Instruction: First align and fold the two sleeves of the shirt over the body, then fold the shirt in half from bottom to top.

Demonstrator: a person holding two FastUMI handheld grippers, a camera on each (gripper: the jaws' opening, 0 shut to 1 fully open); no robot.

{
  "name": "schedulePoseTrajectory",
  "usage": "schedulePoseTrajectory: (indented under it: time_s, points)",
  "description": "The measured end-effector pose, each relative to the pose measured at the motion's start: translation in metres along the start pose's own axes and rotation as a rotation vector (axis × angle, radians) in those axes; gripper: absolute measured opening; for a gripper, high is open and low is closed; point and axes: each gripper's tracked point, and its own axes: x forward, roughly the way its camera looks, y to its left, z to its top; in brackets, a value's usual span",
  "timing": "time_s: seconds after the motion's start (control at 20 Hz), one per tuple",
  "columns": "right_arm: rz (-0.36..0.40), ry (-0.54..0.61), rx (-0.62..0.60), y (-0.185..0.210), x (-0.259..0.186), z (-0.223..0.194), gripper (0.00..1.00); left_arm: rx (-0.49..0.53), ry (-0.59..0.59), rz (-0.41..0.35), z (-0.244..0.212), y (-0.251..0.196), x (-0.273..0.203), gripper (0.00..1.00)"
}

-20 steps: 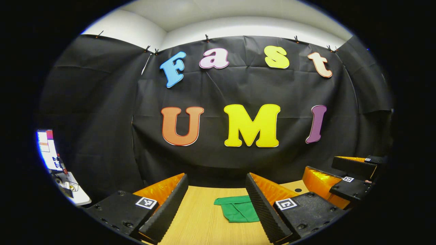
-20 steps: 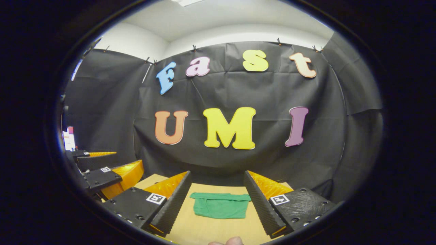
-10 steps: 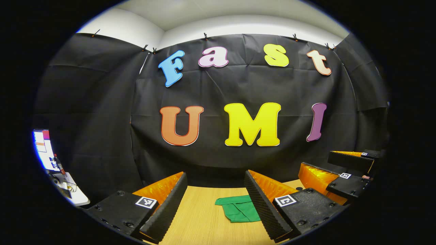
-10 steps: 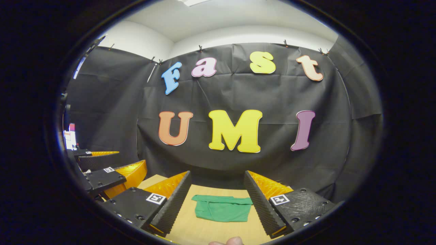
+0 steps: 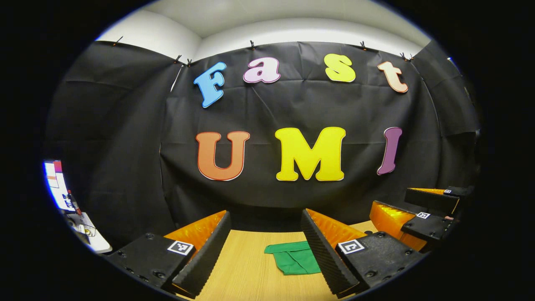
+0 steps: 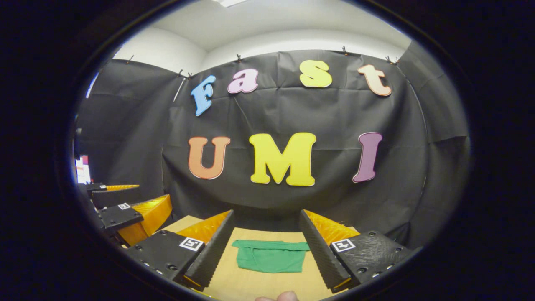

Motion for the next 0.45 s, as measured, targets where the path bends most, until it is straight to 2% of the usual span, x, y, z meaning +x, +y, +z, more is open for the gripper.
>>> schedulePoseTrajectory:
  time_s: [0.45]
  points:
    - [-0.012,-0.008,-0.02,-0.002,0.012,0.0,0.94,0.004,-0.013,0.02,0.003,0.007,0.003,1.0]
